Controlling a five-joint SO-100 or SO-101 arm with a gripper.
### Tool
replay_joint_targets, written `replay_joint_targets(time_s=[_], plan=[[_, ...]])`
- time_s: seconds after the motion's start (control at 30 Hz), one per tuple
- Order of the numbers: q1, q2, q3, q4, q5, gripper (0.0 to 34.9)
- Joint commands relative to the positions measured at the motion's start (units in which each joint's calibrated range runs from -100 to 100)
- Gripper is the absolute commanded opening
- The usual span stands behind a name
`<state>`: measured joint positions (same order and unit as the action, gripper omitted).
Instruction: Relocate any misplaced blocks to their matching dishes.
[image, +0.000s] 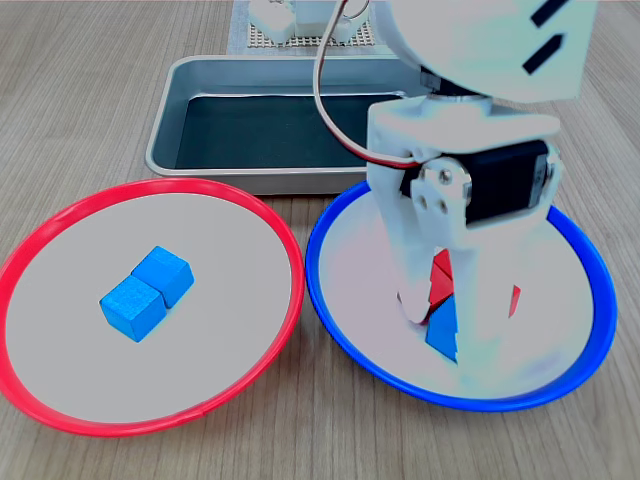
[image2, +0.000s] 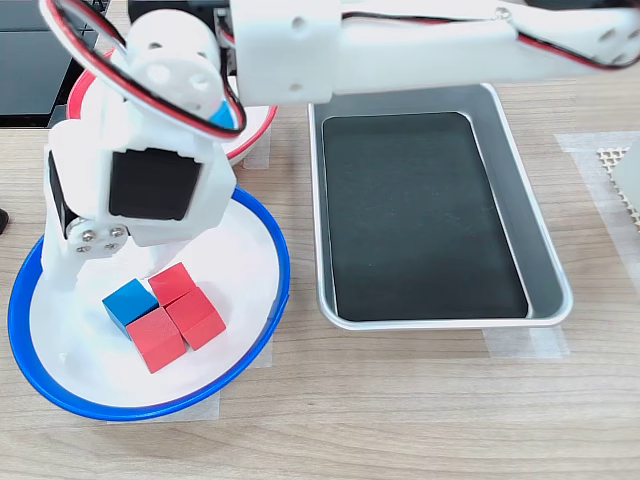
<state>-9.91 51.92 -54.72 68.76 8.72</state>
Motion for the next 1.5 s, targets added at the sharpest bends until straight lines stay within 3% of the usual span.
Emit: replay_joint_targets(time_s=[0.0, 0.47, 0.97, 1.47], plan=[[-0.2, -8.4, 3.5, 0.7, 0.3, 15.0], [-1.2, -27.5, 31.6, 0.1, 3.3, 16.2], [-7.0, -26.6, 33.2, -1.1, 7.6, 20.2], [-6.2, -23.6, 34.6, -0.8, 9.1, 19.1]])
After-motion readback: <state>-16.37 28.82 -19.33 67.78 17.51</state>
